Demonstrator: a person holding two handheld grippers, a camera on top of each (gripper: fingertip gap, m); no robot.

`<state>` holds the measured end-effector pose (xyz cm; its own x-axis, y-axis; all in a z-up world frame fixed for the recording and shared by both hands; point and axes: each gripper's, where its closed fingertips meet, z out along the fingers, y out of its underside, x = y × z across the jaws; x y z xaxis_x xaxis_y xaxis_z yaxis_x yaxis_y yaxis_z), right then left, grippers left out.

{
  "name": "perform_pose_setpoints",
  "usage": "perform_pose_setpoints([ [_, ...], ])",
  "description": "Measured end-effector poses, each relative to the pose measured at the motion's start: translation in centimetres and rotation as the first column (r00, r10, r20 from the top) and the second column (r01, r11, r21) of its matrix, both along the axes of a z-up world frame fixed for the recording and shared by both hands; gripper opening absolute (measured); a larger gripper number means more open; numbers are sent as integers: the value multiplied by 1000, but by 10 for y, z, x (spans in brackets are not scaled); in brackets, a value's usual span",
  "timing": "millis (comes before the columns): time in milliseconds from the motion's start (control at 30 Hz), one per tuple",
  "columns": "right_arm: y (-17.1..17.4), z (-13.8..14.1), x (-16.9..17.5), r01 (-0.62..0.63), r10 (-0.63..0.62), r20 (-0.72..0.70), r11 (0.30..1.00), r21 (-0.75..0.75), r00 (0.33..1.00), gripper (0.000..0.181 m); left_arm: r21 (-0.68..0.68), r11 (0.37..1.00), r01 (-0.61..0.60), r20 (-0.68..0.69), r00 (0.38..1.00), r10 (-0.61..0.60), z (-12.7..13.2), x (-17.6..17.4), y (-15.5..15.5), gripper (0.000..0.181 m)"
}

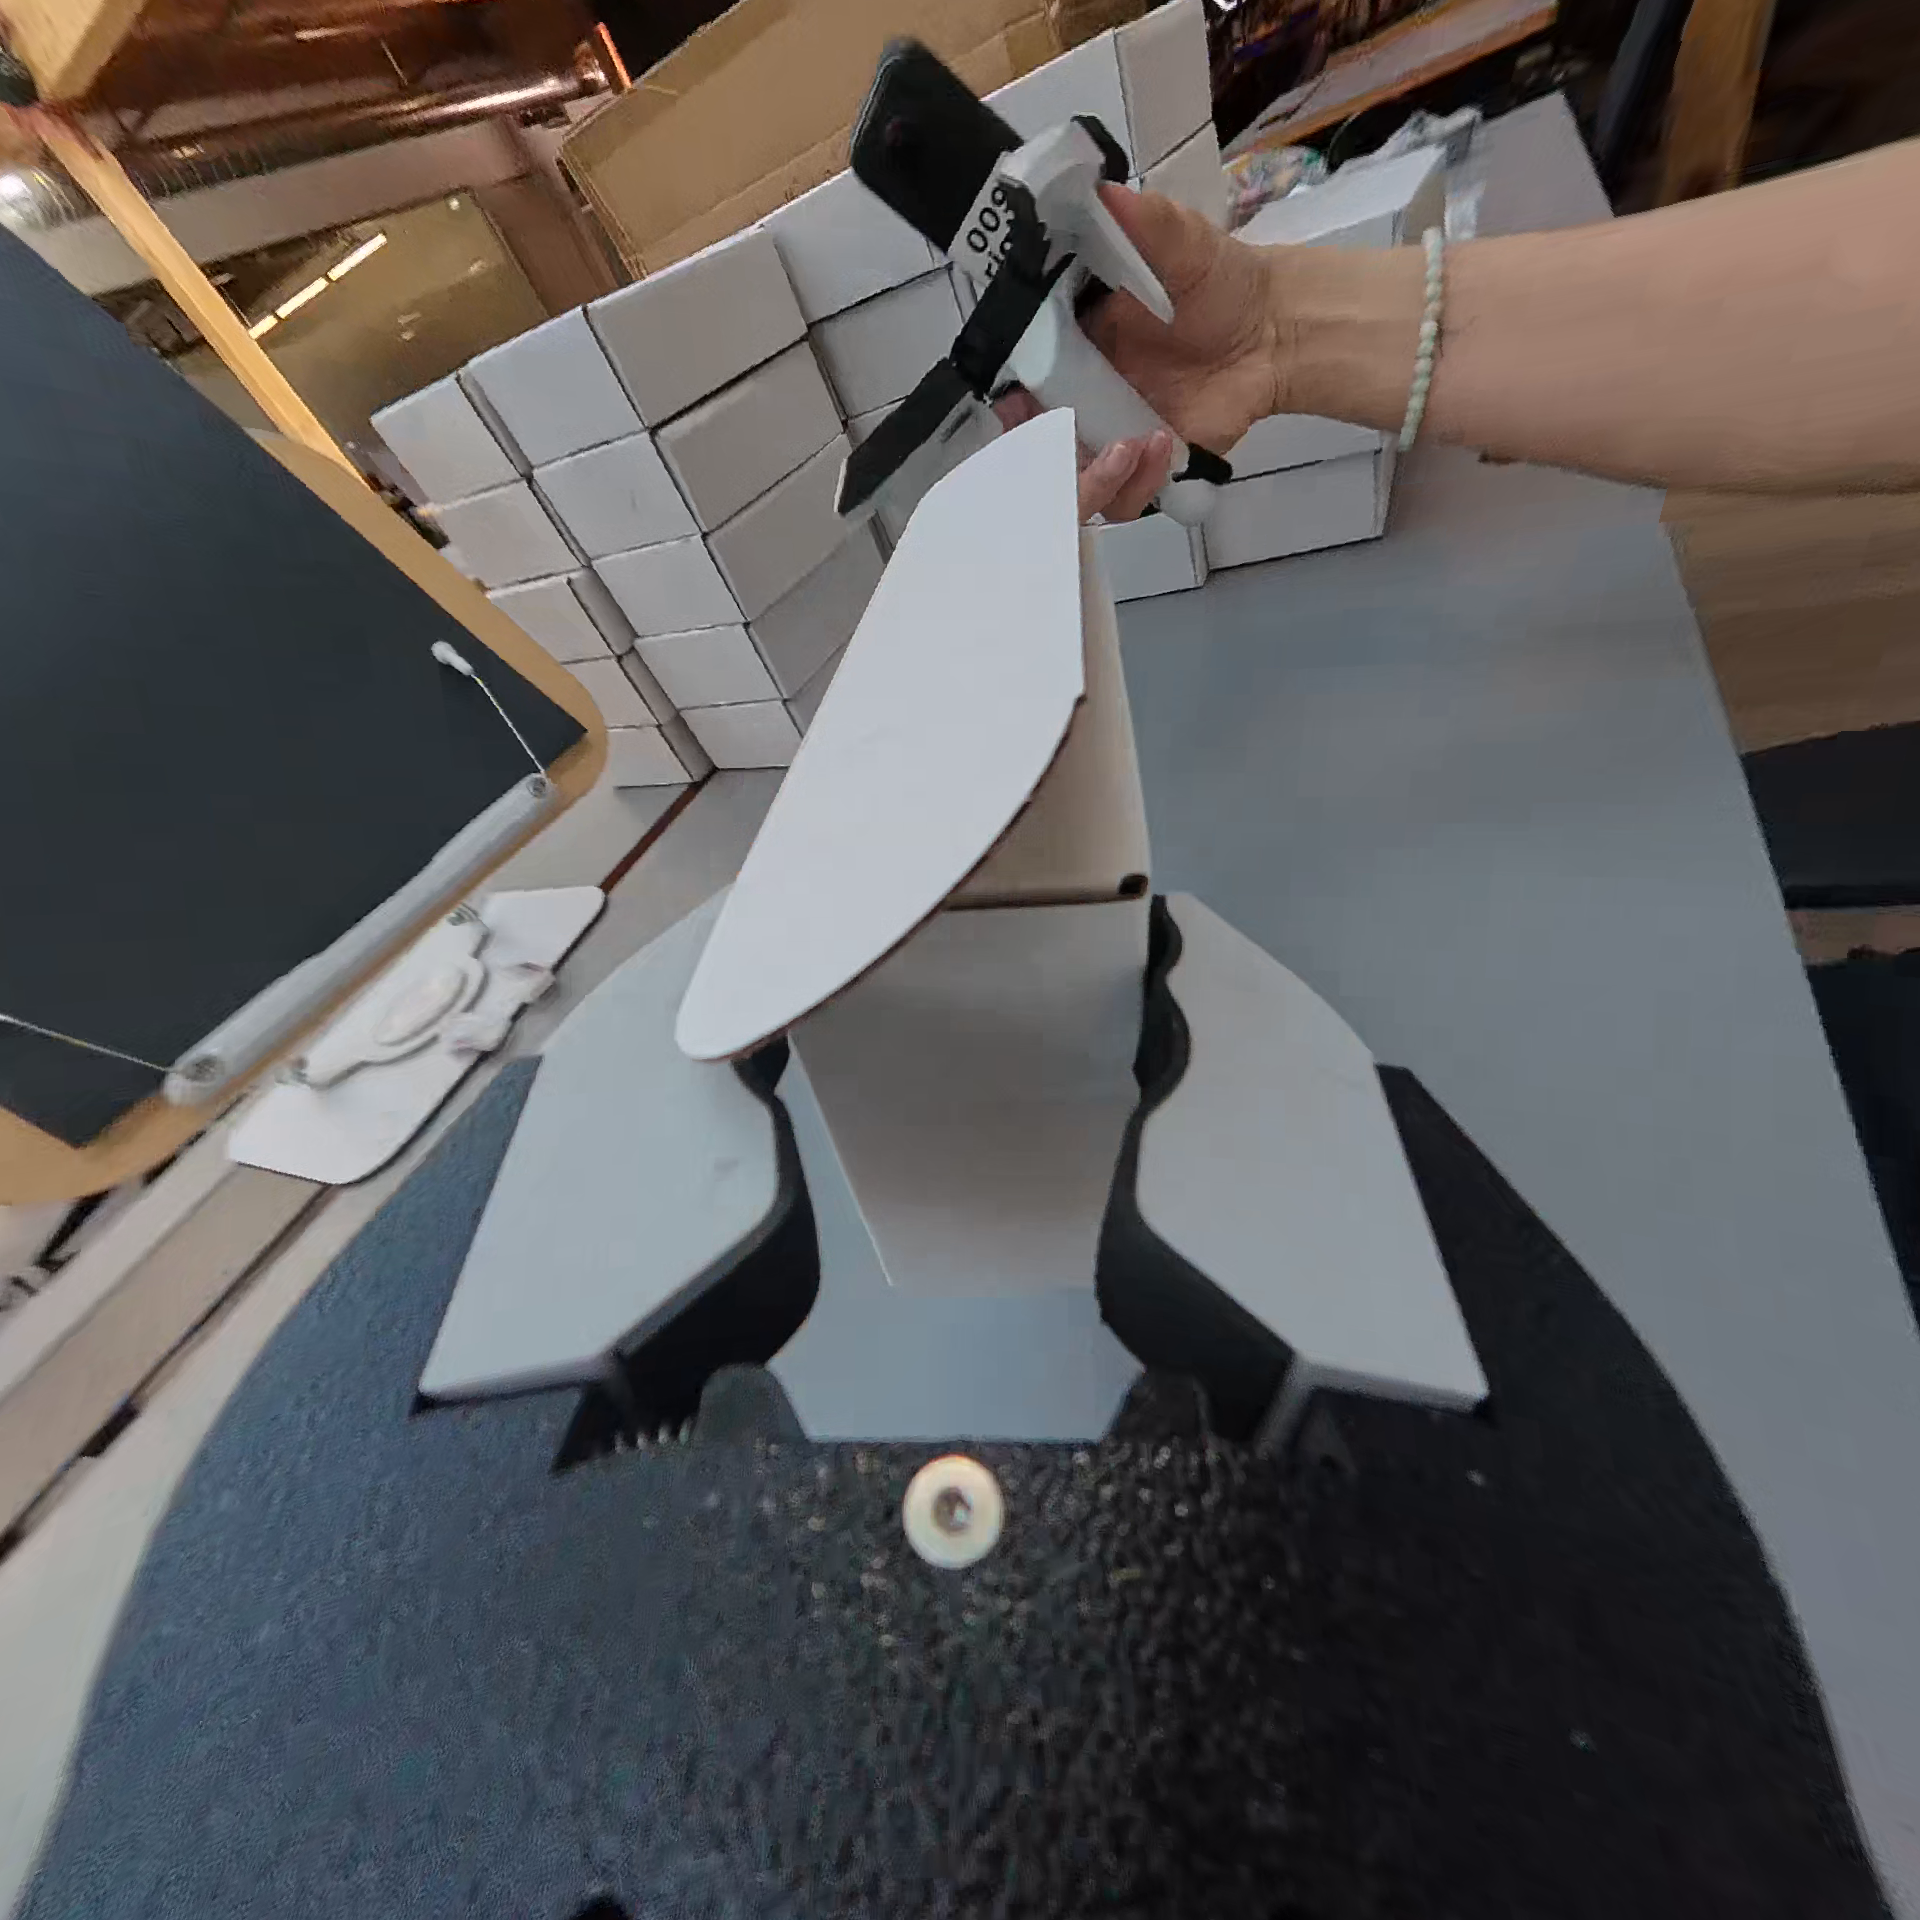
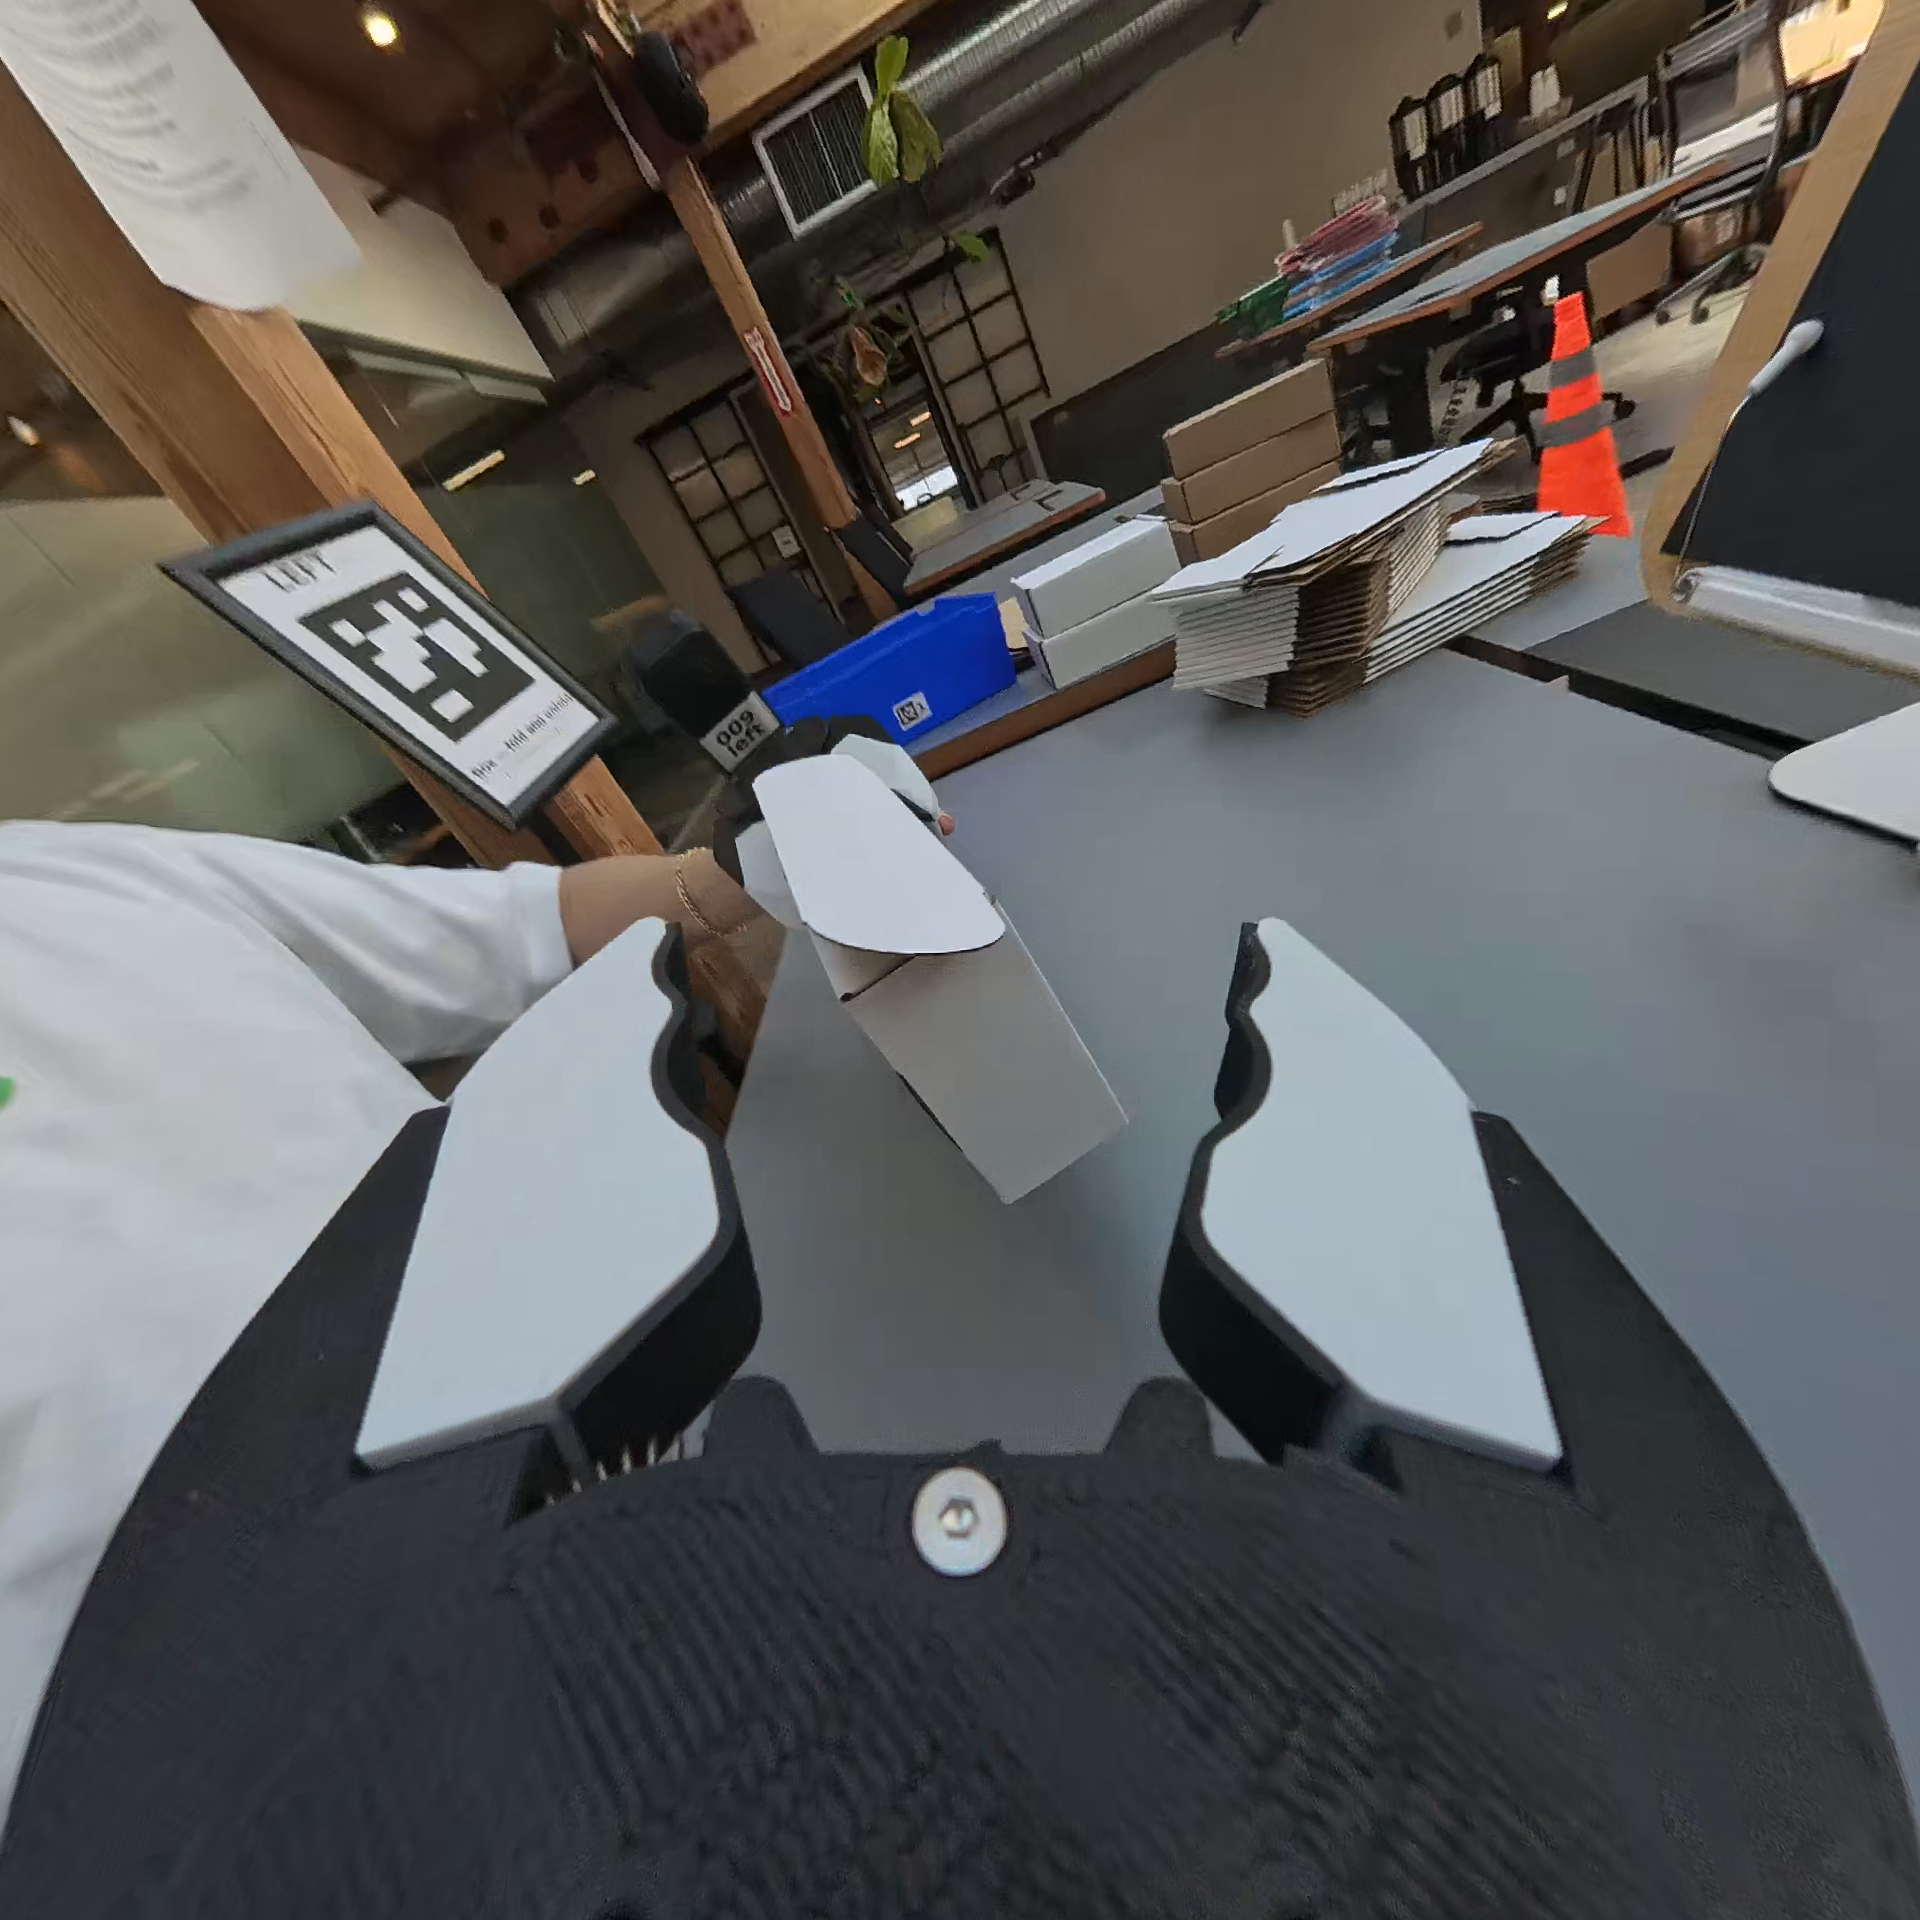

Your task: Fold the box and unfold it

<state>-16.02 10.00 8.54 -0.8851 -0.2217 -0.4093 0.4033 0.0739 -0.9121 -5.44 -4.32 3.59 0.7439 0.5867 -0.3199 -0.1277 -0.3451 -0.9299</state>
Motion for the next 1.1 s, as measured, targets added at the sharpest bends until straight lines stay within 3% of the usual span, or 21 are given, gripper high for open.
perform_pose_setpoints([
  [100,-2,-19,11,92,-69,-278,993,71,958,85,96,995,37,138,989,-50,-24,-7,-6,66],
  [233,-5,-54,18,205,-77,-564,964,167,822,77,81,994,74,168,982,-87,-52,-9,-4,66],
  [367,-10,-76,33,184,-6,-663,962,200,749,69,17,995,97,170,980,-98,-68,-7,-2,66],
  [467,-16,-87,43,161,45,-762,968,194,647,53,-19,995,94,215,973,-88,-83,-6,-6,66],
  [633,-29,-86,48,145,62,-824,974,172,563,40,-15,996,93,246,965,-86,-85,-6,-7,66],
  [700,-33,-84,49,130,69,-848,979,160,526,21,-15,995,98,255,963,-91,-85,-7,-7,66],
  [767,-34,-81,51,96,76,-849,984,147,522,5,-2,995,99,248,964,-95,-85,-7,-7,66],
  [833,-35,-77,49,102,46,-840,988,120,541,4,5,995,96,242,966,-94,-85,-7,-7,66],
  [1100,-44,-75,31,134,-31,-625,984,119,780,4,34,995,89,282,955,-95,-86,-11,-10,66],
])
